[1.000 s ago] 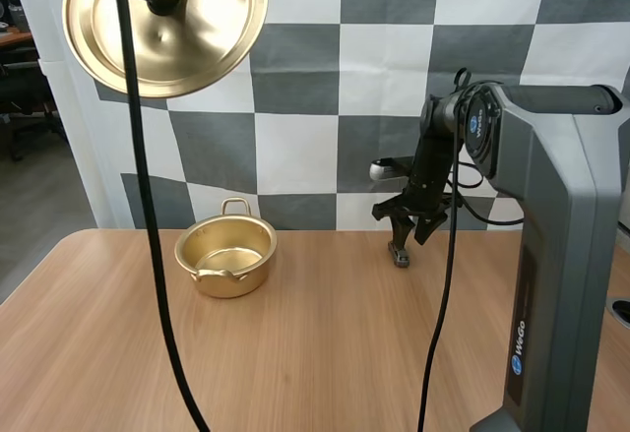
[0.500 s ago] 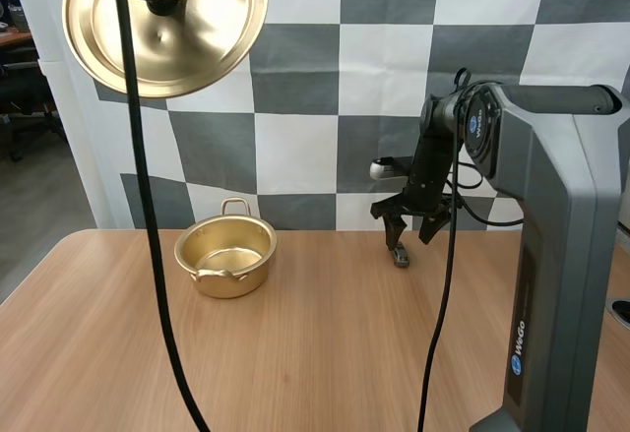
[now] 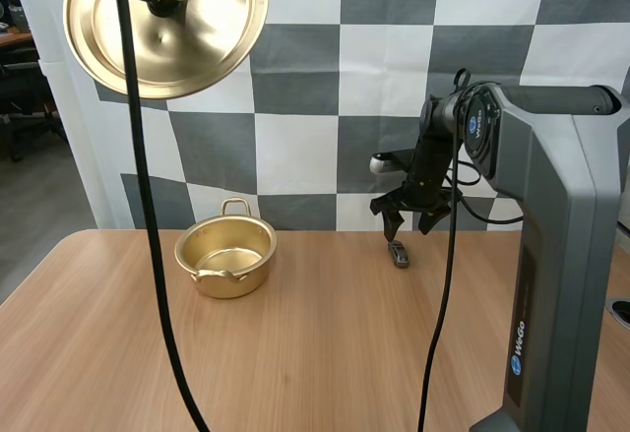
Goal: Open the pot, put the car inside, and close it
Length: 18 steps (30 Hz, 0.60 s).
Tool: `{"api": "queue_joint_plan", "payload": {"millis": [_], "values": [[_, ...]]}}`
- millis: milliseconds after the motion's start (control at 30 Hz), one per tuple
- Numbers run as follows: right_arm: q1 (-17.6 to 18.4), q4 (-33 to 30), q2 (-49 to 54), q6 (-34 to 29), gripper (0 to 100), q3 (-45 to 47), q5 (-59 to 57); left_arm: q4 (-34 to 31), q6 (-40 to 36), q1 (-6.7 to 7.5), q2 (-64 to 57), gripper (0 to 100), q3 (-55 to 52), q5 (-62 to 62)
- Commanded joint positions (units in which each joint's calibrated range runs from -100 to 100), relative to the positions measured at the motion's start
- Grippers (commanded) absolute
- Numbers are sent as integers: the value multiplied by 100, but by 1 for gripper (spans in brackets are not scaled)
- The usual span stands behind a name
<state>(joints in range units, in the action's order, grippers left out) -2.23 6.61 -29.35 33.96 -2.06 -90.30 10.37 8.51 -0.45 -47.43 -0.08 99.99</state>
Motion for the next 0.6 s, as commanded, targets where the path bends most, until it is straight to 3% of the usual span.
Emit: {"api": "queue_joint_plan", "payload": {"millis": [0,567], "values": [[-4,83,6,-1,100,6,6,-44,2,0,3,0,-11,1],[-4,66,-441,222,100,13,-26,-44,2,0,3,0,-11,1]]}}
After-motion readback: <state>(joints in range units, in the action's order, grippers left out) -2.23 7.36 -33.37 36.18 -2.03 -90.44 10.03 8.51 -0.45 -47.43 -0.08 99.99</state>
